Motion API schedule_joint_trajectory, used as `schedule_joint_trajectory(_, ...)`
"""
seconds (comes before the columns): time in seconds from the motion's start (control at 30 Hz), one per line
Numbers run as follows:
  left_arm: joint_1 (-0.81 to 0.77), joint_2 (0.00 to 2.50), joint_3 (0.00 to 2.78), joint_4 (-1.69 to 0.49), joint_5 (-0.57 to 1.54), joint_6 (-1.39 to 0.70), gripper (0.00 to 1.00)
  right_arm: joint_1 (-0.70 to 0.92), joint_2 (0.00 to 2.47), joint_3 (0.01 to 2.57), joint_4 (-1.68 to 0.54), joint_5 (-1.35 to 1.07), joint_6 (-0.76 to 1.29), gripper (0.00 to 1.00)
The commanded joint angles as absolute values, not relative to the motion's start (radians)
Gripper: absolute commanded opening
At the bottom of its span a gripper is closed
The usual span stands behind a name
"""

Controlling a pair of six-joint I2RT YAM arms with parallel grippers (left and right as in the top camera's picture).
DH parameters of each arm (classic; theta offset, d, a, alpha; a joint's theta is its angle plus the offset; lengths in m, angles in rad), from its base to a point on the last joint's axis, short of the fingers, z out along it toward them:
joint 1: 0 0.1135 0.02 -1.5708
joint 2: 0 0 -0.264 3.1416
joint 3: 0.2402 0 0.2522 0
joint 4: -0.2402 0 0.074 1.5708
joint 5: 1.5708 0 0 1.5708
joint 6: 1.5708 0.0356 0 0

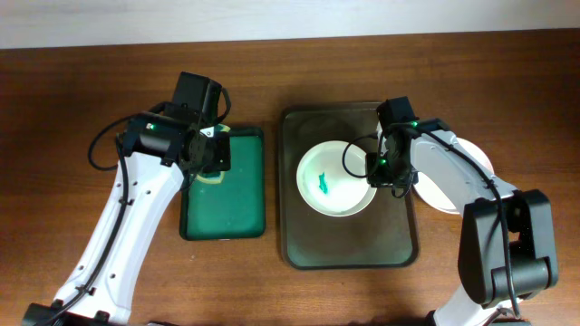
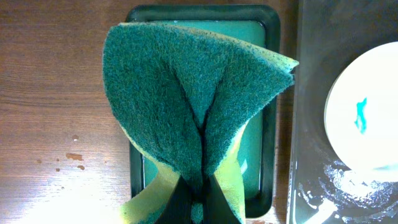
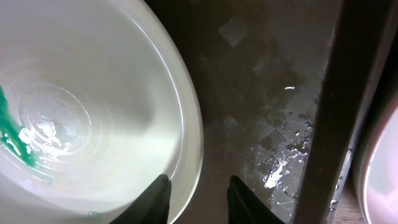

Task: Clean dirty plates on tray and stack at the side
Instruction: 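Dip the sponge into the green water tray with the left gripper, then bring the sponge onto the last plate and scrub it with the left gripper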

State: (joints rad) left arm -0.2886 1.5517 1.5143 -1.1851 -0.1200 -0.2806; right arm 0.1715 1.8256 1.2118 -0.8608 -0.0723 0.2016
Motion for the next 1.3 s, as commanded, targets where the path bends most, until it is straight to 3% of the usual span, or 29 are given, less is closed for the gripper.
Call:
schedule_joint_trajectory(0.0, -0.284, 1.531, 1.507, -1.176, -0.120, -0.274, 0.00, 0.169, 1.835, 1.237, -0.865, -0.072, 0.199, 0.32)
schedule_joint_trajectory(0.2, -0.284, 1.531, 1.507, -1.175, -0.120, -0.260, 0.00, 0.169, 1.835, 1.237, -0.882, -0.072, 0.199, 0.33)
schedule_joint_trajectory(0.63, -0.284, 1.531, 1.507, -1.176, -0.120, -0.260, 0.00, 0.169, 1.835, 1.236, -0.879, -0.072, 0.199, 0.46)
schedule_joint_trajectory(1.1, -0.284, 1.533, 1.507, -1.174, -0.117, -0.260, 0.00, 0.169, 1.835, 1.236, -0.876, -0.072, 0.199, 0.47)
schedule_joint_trajectory(1.27, -0.286, 1.608, 1.507, -1.133, 0.041, -0.161, 0.00, 0.169, 1.835, 1.235, -0.879, -0.112, 0.199, 0.41)
